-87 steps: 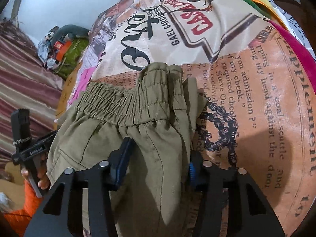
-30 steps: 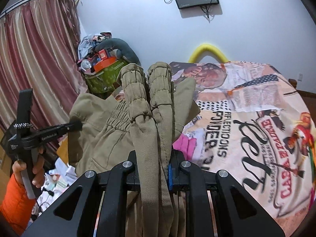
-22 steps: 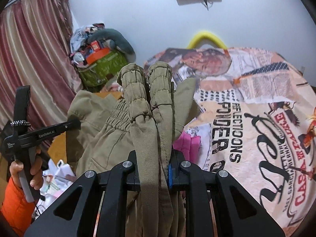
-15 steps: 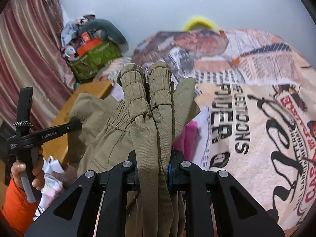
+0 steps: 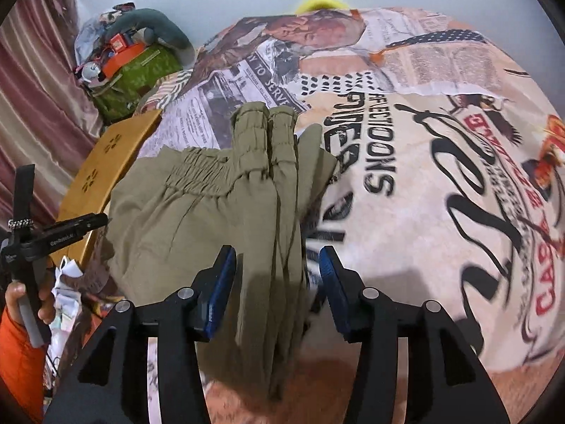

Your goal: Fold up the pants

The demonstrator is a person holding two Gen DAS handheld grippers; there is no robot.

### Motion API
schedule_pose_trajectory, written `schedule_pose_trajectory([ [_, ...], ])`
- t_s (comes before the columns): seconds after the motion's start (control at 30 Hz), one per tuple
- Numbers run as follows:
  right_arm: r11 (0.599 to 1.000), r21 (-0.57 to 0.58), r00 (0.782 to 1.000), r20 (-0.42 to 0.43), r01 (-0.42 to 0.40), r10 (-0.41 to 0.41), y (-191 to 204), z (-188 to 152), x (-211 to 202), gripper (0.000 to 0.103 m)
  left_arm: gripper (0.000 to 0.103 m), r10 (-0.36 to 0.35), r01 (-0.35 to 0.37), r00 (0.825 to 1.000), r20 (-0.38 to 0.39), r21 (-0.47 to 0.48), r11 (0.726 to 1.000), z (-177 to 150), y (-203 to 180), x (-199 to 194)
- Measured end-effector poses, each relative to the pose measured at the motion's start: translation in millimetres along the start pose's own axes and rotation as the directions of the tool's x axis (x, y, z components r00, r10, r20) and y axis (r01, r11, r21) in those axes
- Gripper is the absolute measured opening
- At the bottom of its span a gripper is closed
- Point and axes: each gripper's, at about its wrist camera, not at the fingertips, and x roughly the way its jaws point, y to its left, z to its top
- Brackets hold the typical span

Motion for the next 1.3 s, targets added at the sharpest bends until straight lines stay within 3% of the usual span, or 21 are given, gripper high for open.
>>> schedule_pose_trajectory([
  [0.1, 1.0, -0.006, 1.0, 0.02, -0.002, 0.002, 4.3, -5.0, -18.6, 0.045, 0.04, -0.02, 0.02, 1.0, 0.024, 0.021, 1.0, -5.1, -8.9, -25.8],
  [0.27, 0.999, -0.035, 0.99, 0.134, -0.026, 0.031, 21.2, -1.8, -74.8, 0.045, 0.043, -0.065, 0.06, 0.992, 0.112, 0.051, 0.997, -12.3, -26.7, -89.2],
  [0.4, 0.996, -0.073, 0.961, 0.269, -0.044, 0.062, 43.8, -6.2, -140.3, 0.047, 0.043, -0.115, 0.101, 0.971, 0.208, 0.076, 0.992, -21.6, -40.8, -157.4],
  [0.47, 0.994, -0.091, 0.94, 0.331, -0.056, 0.084, 53.3, -10.0, -169.4, 0.054, 0.043, -0.134, 0.115, 0.957, 0.257, 0.089, 0.989, -27.8, -46.5, -189.3],
  [0.7, 0.979, -0.196, 0.841, 0.519, -0.055, 0.151, 92.8, -38.2, -269.3, 0.054, 0.044, -0.217, 0.167, 0.883, 0.416, 0.153, 0.974, -64.9, -67.1, -303.9],
  [0.9, 0.963, -0.271, 0.76, 0.626, -0.001, 0.177, 122.3, -76.9, -331.1, 0.054, 0.044, -0.219, 0.134, 0.785, 0.58, 0.187, 0.973, -117.4, -78.2, -388.9],
  [1.1, 0.958, -0.286, 0.721, 0.667, 0.016, 0.187, 136.6, -104.5, -352.6, 0.054, 0.053, -0.192, 0.086, 0.673, 0.715, 0.182, 0.979, -175.1, -79.5, -444.7],
  [1.17, 0.959, -0.283, 0.711, 0.679, 0.028, 0.18, 140.4, -111.8, -355.7, 0.054, 0.056, -0.179, 0.074, 0.645, 0.743, 0.173, 0.982, -190.2, -76.7, -456.1],
  [1.3, 0.962, -0.274, 0.708, 0.683, 0.017, 0.182, 142.9, -120.3, -358.5, 0.055, 0.069, -0.167, 0.071, 0.621, 0.766, 0.157, 0.985, -208.3, -73.9, -465.5],
])
